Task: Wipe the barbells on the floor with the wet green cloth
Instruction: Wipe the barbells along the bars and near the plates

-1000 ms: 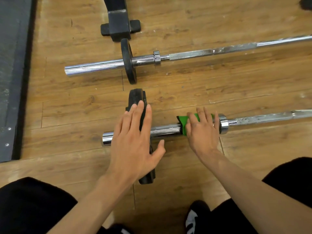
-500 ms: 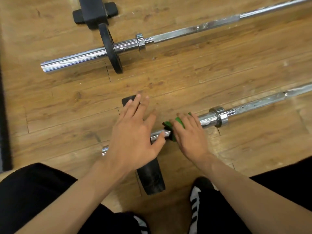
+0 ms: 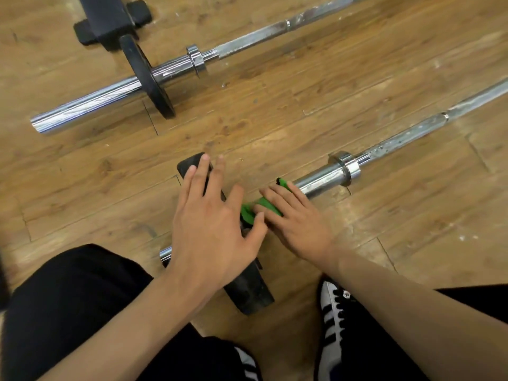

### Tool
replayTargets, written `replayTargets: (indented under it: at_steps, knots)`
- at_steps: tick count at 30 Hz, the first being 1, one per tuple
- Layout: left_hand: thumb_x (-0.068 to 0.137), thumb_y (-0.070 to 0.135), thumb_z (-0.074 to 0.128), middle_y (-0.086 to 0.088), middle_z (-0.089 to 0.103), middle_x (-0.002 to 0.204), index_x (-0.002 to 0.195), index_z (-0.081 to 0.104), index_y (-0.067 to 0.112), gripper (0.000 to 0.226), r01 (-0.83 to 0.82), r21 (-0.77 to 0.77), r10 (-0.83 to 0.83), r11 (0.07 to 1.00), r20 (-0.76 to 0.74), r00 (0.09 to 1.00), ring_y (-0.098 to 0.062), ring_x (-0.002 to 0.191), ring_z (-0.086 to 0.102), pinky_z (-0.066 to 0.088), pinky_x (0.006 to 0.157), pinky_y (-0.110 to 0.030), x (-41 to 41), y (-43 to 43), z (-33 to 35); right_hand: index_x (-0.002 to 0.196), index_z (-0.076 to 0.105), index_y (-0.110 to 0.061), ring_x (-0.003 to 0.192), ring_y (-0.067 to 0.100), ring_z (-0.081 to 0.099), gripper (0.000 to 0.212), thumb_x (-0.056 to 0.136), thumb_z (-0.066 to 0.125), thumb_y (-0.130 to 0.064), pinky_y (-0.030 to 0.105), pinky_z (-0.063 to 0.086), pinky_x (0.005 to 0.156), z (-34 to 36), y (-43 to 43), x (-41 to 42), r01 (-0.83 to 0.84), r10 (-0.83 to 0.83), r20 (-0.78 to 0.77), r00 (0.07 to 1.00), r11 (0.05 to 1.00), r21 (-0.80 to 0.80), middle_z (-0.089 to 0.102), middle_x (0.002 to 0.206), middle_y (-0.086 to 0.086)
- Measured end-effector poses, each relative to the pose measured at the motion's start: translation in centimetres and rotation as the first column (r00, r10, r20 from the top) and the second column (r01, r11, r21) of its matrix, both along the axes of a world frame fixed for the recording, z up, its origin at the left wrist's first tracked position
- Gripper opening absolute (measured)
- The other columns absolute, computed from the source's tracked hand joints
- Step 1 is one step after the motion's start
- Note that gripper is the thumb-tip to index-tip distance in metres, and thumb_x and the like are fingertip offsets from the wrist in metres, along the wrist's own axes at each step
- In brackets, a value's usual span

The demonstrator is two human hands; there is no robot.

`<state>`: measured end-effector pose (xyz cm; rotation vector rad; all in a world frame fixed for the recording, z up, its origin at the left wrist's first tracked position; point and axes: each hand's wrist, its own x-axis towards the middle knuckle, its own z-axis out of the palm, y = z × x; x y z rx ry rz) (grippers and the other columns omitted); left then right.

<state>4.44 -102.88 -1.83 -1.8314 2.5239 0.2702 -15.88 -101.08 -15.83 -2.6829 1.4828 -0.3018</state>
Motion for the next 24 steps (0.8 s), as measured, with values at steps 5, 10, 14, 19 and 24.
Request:
replayTargets:
  at_steps: [5,10,14,19,24]
  knots:
    - [0.095,0.059,0.039,-0.023,0.039,0.161,0.129,0.07,0.01,0.067,0.018,0.003,-0.018,1.0,-0.061,0.998,-0.04,0.154,0.028,0.011,0.128,-0.046,0.5,-1.9,-0.6,0.138,0.059,-0.018,0.142,0.036,0.047,0.034,0.106,0.051,-0.02,0.051,0.014,0.128,1.3,-2.8,-8.0,0.333,-0.337,-0.029,0.941,0.938,-0.098,0.053,0.149,0.016]
    - [0.094,0.06,0.033,-0.022,0.034,0.164,0.135,0.066,0.011,0.072,-0.025,0.035,0.029,0.999,-0.103,0.994,-0.036,0.157,0.022,0.008,0.128,-0.043,0.5,-4.4,-0.4,0.148,0.05,-0.019,0.149,0.038,0.037,0.051,0.098,0.054,-0.021,0.051,0.01,0.129,-0.2,-0.5,4.4,0.528,-0.523,0.179,0.834,0.849,0.02,0.048,0.154,0.017]
    - [0.097,0.06,0.039,-0.021,0.029,0.167,0.147,0.055,0.012,0.072,-0.08,-0.063,0.078,0.995,-0.033,0.996,-0.034,0.158,0.018,0.004,0.129,-0.041,1.2,-3.1,0.5,0.153,0.04,-0.022,0.146,0.035,0.044,0.053,0.103,0.057,-0.029,0.056,0.025,0.125,-0.3,-1.1,3.2,0.103,-0.097,0.087,0.991,0.993,-0.063,0.05,0.155,0.016]
    - [0.094,0.064,0.036,-0.016,0.028,0.168,0.153,0.05,0.015,0.078,-0.188,-0.022,0.184,0.982,-0.137,0.973,-0.034,0.159,0.013,-0.001,0.129,-0.038,0.8,-2.6,-0.1,0.122,0.072,-0.015,0.133,0.037,0.053,0.032,0.096,0.055,-0.025,0.056,0.02,0.126,0.6,-6.5,-1.7,0.553,-0.548,0.079,0.833,0.83,-0.072,0.06,0.14,0.018]
    - [0.089,0.059,0.044,-0.014,0.039,0.163,0.144,0.06,0.015,0.072,-0.155,0.002,0.153,0.988,-0.172,0.973,-0.037,0.156,0.023,0.009,0.128,-0.042,0.4,-4.8,-0.3,0.142,0.052,-0.011,0.136,0.039,0.046,0.046,0.097,0.055,-0.021,0.058,0.031,0.12,-0.3,-3.1,5.4,0.441,-0.419,0.252,0.872,0.897,-0.035,0.049,0.143,0.02]
